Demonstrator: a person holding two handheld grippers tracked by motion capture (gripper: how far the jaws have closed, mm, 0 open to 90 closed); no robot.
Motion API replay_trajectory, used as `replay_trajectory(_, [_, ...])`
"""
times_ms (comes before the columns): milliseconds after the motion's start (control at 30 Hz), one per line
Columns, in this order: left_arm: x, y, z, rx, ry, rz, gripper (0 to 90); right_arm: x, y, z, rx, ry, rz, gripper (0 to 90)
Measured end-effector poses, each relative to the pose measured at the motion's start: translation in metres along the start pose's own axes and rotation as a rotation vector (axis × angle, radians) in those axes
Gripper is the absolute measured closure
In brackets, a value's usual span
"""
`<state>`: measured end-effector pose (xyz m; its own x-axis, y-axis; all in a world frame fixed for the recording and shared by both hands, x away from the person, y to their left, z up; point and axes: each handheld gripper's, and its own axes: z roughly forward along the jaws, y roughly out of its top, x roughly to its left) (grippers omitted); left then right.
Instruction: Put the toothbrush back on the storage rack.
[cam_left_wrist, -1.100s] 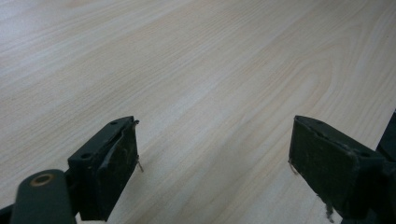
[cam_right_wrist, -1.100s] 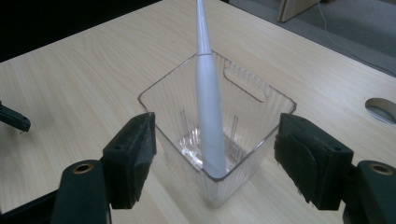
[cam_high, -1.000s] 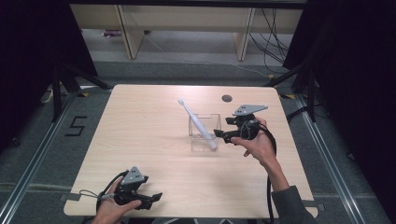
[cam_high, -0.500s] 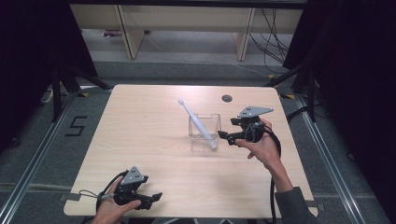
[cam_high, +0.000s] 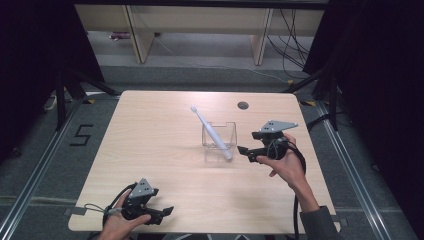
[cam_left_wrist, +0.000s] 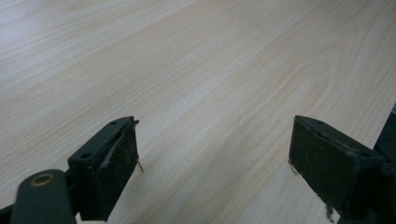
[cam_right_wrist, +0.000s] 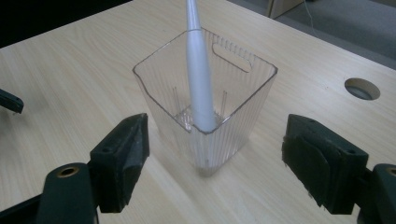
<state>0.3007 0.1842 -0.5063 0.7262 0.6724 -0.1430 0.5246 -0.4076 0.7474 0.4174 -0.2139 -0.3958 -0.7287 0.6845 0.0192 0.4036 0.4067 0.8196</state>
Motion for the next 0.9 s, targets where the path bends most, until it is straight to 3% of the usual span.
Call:
replay_trajectory(167, [0.000, 0.000, 0.000, -0.002, -0.002, 0.003, 14.9, 0.001, -0.003, 0.000, 0.002, 0.025, 0.015, 23.3])
replay_trajectory(200, [0.000, 0.000, -0.001, -0.003, -0.002, 0.002, 14.9, 0.000, -0.003, 0.000, -0.002, 0.021, -0.010, 23.3])
replay_trajectory(267, [-0.001, 0.000, 0.001, -0.024, -0.004, -0.021, 14.9, 0.001, -0.005, -0.002, 0.003, 0.008, 0.015, 23.2])
replay_trajectory(333, [-0.001, 0.000, 0.000, -0.022, -0.003, -0.022, 14.9, 0.002, -0.007, -0.001, 0.004, 0.008, 0.023, 22.8])
replay_trajectory(400, [-0.001, 0.000, 0.000, -0.021, -0.002, -0.022, 14.9, 0.000, -0.008, 0.000, 0.008, 0.017, -0.001, 22.8])
replay_trajectory(433, [-0.001, 0.000, 0.000, -0.021, -0.002, -0.023, 14.9, 0.002, -0.009, -0.001, 0.006, 0.003, 0.018, 22.8])
replay_trajectory(500, [0.000, 0.000, -0.001, -0.013, -0.001, -0.015, 14.9, 0.000, -0.010, 0.000, -0.007, 0.001, -0.005, 22.7])
replay_trajectory(733, [0.001, 0.000, -0.002, 0.006, -0.001, 0.000, 14.9, 0.003, -0.013, -0.004, 0.001, -0.004, 0.024, 22.1])
replay_trajectory(767, [0.001, 0.000, -0.002, 0.004, -0.002, 0.001, 14.9, 0.002, -0.013, -0.005, -0.003, -0.009, 0.005, 22.1])
replay_trajectory(900, [0.001, 0.000, -0.002, 0.004, -0.002, 0.001, 14.9, 0.004, -0.015, -0.006, 0.001, -0.003, 0.009, 21.9])
